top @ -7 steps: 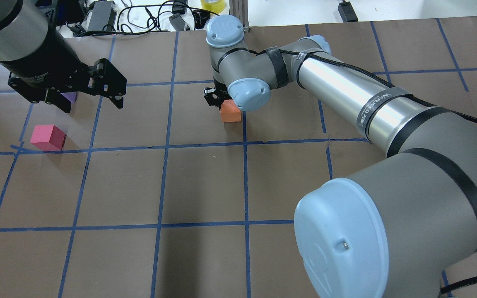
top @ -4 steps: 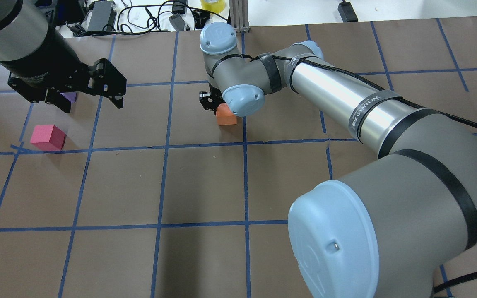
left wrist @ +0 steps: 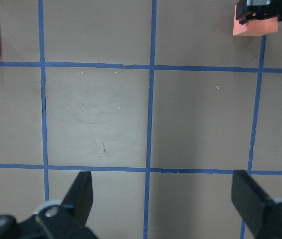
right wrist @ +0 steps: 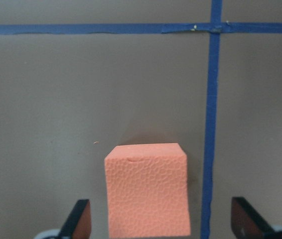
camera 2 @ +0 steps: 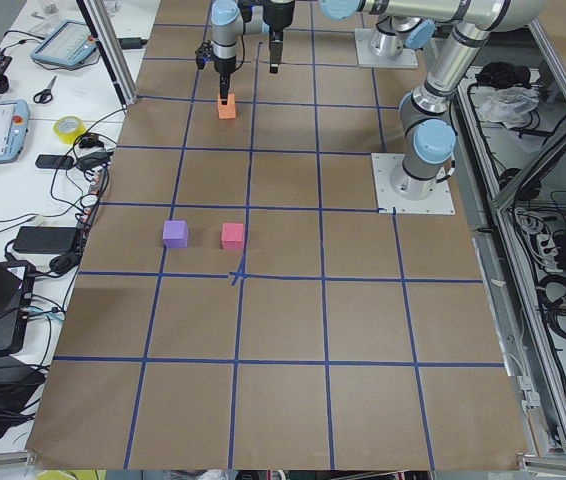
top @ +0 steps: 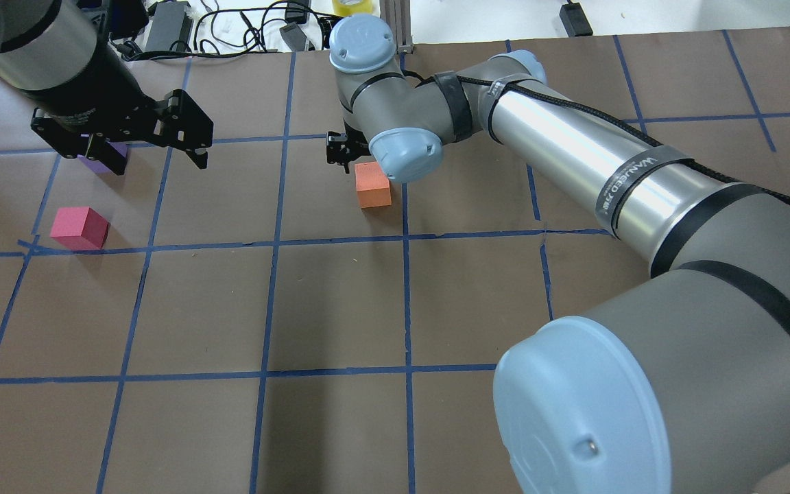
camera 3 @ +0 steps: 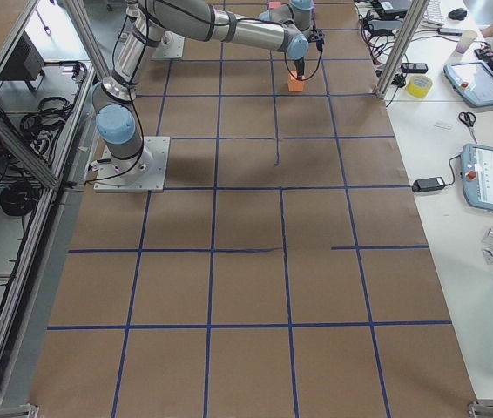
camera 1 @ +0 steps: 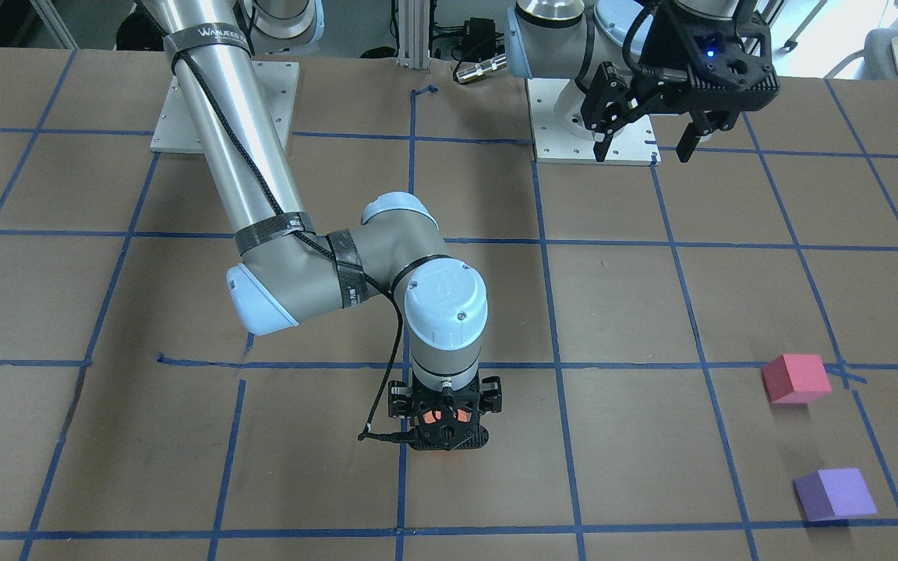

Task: Arrange blocks in a line
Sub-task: 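Reach the left gripper to the orange cube while the right gripper releases and withdraws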

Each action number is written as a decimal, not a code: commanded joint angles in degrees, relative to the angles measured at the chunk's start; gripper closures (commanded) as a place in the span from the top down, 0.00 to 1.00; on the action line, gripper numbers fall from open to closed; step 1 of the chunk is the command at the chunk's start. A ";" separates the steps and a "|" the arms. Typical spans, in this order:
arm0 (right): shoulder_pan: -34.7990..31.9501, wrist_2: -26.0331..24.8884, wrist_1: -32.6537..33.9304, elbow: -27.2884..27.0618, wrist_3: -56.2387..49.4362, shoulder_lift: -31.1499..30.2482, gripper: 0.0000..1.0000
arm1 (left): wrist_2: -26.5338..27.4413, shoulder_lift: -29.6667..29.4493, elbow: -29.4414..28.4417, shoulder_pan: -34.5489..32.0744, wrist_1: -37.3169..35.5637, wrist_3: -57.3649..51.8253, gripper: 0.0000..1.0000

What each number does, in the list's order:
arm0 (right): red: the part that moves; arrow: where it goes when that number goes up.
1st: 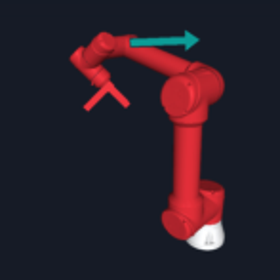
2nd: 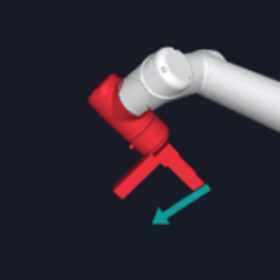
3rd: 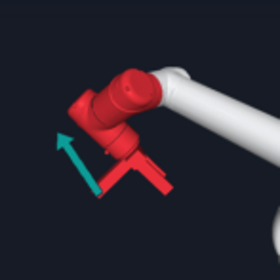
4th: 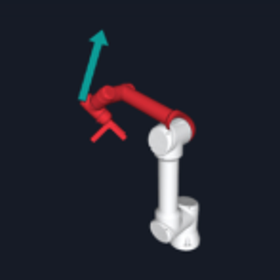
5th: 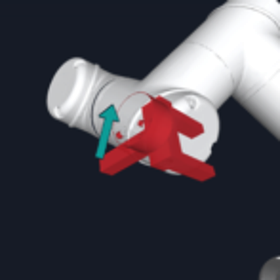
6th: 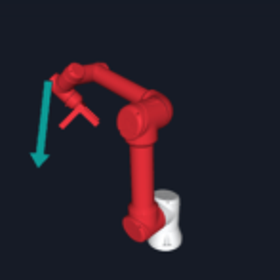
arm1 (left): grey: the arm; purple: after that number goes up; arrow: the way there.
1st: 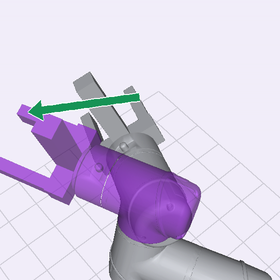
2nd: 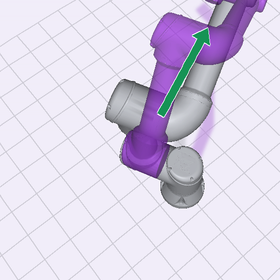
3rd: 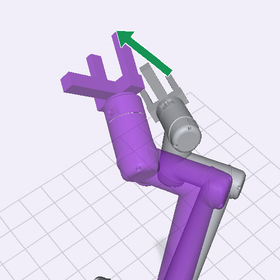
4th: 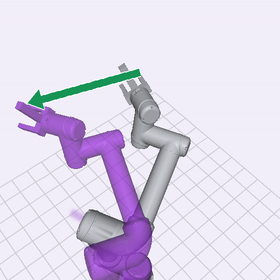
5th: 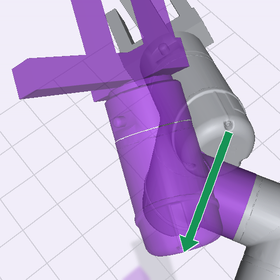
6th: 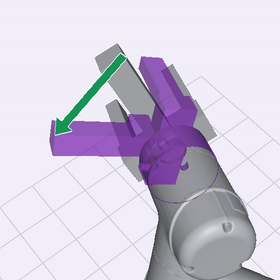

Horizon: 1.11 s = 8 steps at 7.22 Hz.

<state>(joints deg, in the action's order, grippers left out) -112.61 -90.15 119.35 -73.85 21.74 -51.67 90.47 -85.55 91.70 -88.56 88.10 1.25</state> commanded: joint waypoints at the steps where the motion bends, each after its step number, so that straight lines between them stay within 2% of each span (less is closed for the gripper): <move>1: 3.52 0.67 -10.48 -1.20 -0.81 -9.02 1.00 | 0.23 -6.17 3.11 0.14 -5.70 0.25 1.00; 2: 6.32 0.59 -12.63 -1.64 -5.25 -12.63 1.00 | -0.29 -10.12 3.39 0.14 -14.79 -0.10 1.00; 4: 10.29 0.59 -16.50 -6.62 -10.92 -20.45 1.00 | -2.38 -16.80 3.22 -0.82 -20.92 2.51 1.00; 5: 11.87 0.16 -16.69 -10.40 -13.10 -25.45 1.00 | -3.10 -20.23 3.05 -4.48 -25.04 10.45 1.00; 6: 13.72 0.33 -18.43 -14.53 -14.34 -30.46 1.00 | -2.93 -24.62 1.30 -8.78 -31.08 17.31 1.00; 8: 17.15 0.50 -19.42 -19.56 -20.46 -35.77 1.00 | -3.55 -33.58 -5.44 -13.54 -33.68 19.22 1.00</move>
<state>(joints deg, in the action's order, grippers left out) -97.42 -89.75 100.48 -90.44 5.53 -84.31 87.11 -113.66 90.09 -98.61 56.74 18.41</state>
